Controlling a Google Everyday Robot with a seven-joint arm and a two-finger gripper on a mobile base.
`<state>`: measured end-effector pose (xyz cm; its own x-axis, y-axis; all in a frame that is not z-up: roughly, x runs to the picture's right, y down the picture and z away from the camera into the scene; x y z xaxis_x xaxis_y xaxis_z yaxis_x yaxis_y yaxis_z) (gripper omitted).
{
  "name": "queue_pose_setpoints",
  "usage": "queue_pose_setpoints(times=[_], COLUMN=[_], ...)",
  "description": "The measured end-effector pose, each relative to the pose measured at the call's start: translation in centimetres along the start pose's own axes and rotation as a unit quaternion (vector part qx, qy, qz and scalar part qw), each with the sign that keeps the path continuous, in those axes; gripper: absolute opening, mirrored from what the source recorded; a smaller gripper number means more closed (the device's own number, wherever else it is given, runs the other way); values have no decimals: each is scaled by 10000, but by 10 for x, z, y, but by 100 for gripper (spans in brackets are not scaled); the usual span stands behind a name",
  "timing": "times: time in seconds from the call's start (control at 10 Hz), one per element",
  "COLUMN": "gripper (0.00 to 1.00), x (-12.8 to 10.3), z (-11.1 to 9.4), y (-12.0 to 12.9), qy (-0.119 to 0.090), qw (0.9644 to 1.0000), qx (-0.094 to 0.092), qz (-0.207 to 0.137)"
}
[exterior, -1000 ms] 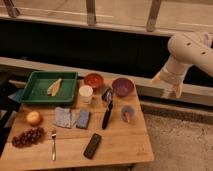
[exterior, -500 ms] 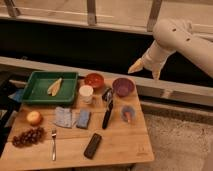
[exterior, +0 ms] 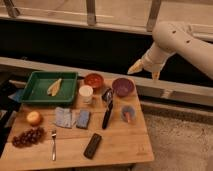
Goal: Stack bowls on top of each other
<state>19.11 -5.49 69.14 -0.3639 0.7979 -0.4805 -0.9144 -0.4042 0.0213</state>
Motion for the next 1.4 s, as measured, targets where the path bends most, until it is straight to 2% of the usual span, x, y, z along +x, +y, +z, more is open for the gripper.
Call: queue_pose_setpoints(times=[0.1,0.5,0.8,1.0,1.1,1.4], gripper=[80,80,80,80,80,80], x=[4,11,14,19,21,19], z=[9,49,83,107,110,110], y=[13,95,163,204,212,210], qy=[-26,-66,15,122,152,143], qw=[10000,9985,9950,9930,9925,9928], qx=[-58,-408,-824,-1006,-1046,-1026], qz=[-44,-368,-559,-611,-615,-603])
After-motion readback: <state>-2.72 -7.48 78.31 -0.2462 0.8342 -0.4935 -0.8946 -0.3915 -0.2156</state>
